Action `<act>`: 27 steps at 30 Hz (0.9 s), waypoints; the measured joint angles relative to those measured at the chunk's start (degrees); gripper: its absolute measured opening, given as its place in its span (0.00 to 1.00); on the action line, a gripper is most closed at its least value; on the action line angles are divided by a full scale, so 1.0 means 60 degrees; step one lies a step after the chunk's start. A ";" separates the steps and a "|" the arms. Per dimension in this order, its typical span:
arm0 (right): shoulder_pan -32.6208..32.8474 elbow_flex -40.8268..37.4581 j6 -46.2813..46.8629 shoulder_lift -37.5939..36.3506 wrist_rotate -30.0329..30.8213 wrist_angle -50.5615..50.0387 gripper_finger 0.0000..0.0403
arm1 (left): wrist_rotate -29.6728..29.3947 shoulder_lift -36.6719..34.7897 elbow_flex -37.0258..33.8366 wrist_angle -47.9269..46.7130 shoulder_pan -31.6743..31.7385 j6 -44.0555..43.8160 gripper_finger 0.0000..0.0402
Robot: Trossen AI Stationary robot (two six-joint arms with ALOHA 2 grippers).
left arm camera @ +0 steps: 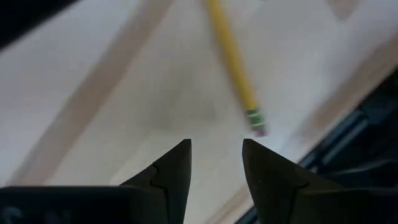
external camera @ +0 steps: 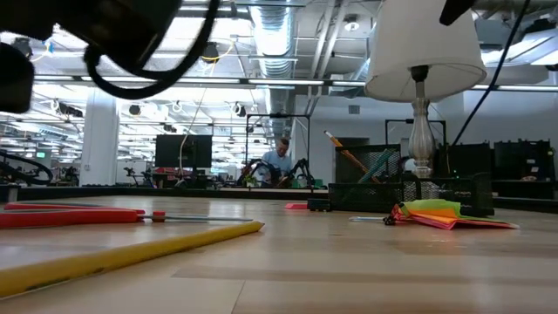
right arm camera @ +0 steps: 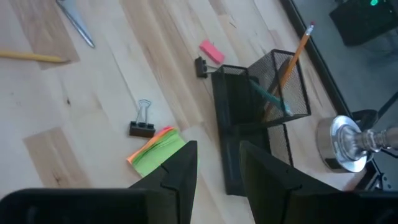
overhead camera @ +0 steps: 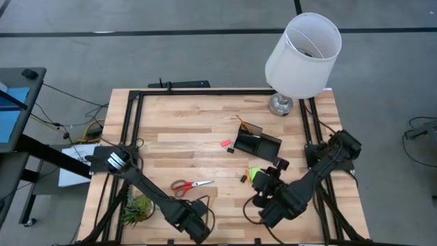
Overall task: Pick and place office supplies into organizer
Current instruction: Put the yellow pencil into the desk organizer
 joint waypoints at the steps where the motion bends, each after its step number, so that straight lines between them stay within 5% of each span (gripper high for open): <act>1: -0.0052 0.0000 -0.0115 -0.0077 -0.0031 -0.0006 0.28 | 0.0003 0.0119 0.0172 -0.0020 0.0000 0.0086 0.34; 27: -0.2100 0.0000 -0.3416 -0.0394 -0.0214 0.0302 0.28 | -0.0870 0.0332 0.0923 -0.0098 -0.0291 -0.1933 0.34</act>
